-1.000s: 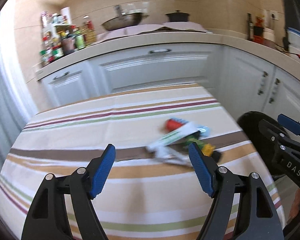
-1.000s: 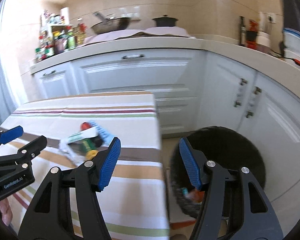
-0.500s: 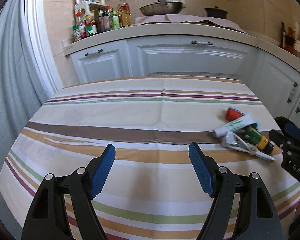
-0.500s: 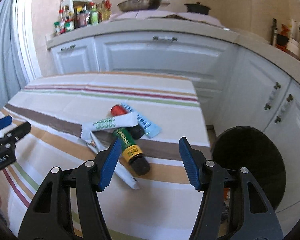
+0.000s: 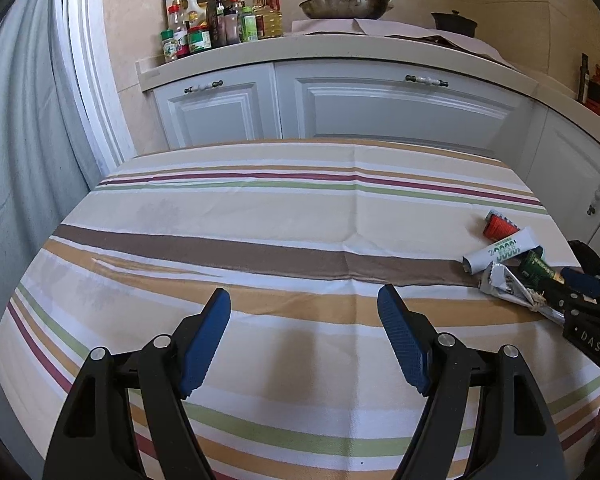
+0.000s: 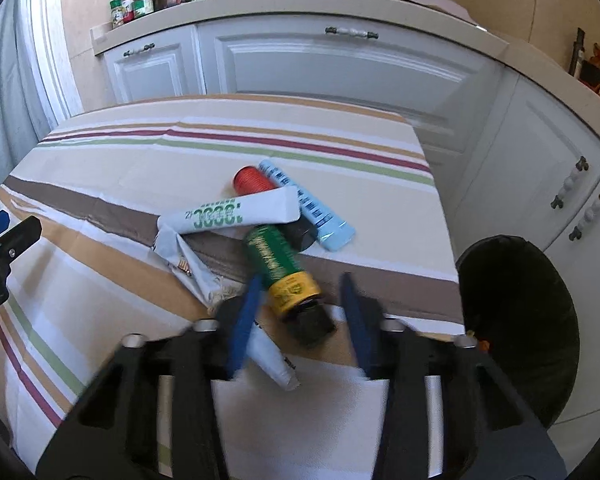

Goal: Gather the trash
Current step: 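Return the right gripper to the table and grasp the green bottle, then carry the green bottle over the bin with the right gripper while the left approaches the silver packet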

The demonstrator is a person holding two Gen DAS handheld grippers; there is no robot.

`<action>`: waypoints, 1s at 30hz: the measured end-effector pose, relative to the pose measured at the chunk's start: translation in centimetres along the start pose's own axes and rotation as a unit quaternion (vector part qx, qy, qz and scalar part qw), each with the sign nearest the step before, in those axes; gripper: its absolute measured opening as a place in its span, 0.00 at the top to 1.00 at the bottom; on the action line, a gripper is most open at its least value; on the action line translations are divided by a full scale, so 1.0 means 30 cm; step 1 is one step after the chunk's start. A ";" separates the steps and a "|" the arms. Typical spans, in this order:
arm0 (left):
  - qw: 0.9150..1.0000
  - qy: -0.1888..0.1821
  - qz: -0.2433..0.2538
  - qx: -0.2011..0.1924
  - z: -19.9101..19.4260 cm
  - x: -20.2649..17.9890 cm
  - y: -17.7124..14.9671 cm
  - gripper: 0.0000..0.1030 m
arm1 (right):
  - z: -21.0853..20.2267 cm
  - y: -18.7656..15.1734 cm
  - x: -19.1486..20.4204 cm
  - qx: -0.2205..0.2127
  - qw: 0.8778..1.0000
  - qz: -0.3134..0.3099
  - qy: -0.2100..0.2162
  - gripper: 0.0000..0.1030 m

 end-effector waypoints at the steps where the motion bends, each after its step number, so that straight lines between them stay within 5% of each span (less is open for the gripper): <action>1: 1.000 0.000 0.000 0.001 0.000 -0.001 -0.002 0.28 | 0.003 -0.002 0.002 0.003 1.000 -0.001 0.002 0.74; 30: 0.995 -0.072 0.061 0.041 -0.017 -0.314 -0.068 0.28 | -0.141 -0.119 -0.187 -0.040 0.997 0.056 -0.021 0.75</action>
Point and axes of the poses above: each gripper's, at about its wrist camera, not at the fingertips, and z roughly the way its jaws point, x to its left, y to its top, the point moved 3 cm from there along z, roughly the way its jaws point, and after that the axes turned 7 degrees about -z, right-handed, at the moved point
